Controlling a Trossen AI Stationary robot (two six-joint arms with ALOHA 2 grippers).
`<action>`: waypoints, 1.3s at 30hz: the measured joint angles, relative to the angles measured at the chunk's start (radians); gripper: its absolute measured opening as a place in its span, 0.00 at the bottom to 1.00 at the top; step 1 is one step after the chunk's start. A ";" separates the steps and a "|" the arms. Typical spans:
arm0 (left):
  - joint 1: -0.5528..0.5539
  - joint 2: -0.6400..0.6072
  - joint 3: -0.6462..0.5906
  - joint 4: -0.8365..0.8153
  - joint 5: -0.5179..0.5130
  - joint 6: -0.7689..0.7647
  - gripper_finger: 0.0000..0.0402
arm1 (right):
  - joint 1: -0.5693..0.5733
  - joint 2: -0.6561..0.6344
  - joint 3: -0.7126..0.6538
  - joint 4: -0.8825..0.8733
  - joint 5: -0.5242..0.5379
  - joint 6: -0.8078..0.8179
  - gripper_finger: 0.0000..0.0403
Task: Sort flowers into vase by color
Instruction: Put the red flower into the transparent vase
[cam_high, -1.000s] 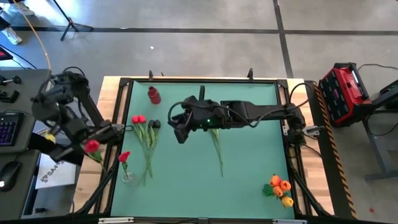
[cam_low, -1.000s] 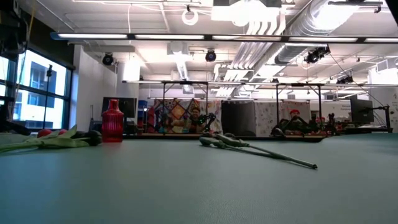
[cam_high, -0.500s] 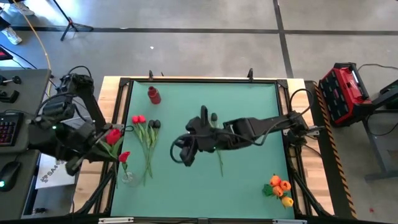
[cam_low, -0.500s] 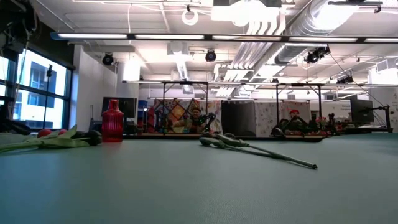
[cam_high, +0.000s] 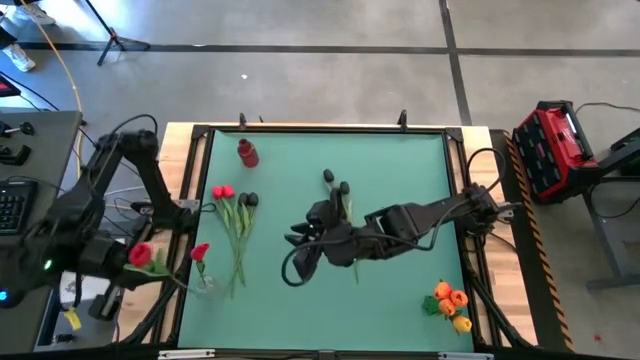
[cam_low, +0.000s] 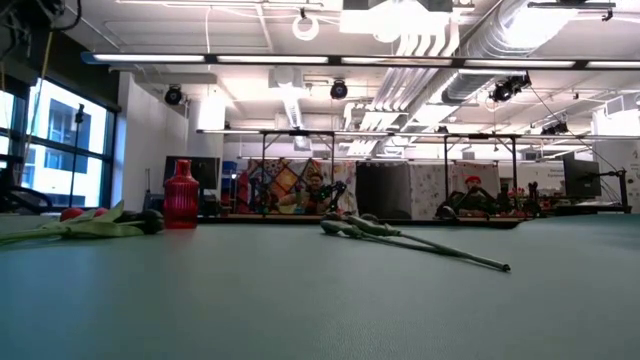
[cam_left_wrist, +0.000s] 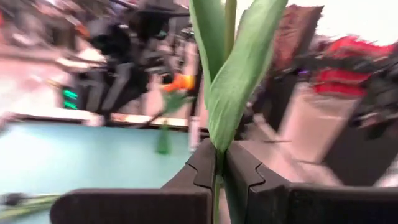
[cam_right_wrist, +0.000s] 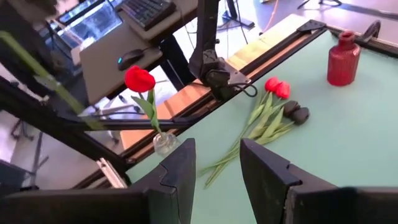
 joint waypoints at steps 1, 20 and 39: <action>-0.037 0.014 -0.009 -0.020 -0.078 -0.031 0.00 | 0.009 0.001 0.000 0.000 0.012 0.012 0.28; -0.139 0.054 -0.090 -0.388 0.007 -0.312 0.00 | 0.022 0.006 0.000 0.136 0.096 0.050 0.28; -0.119 0.050 -0.231 -0.631 -0.061 -0.756 0.00 | 0.017 0.006 0.000 0.135 0.097 -0.003 0.28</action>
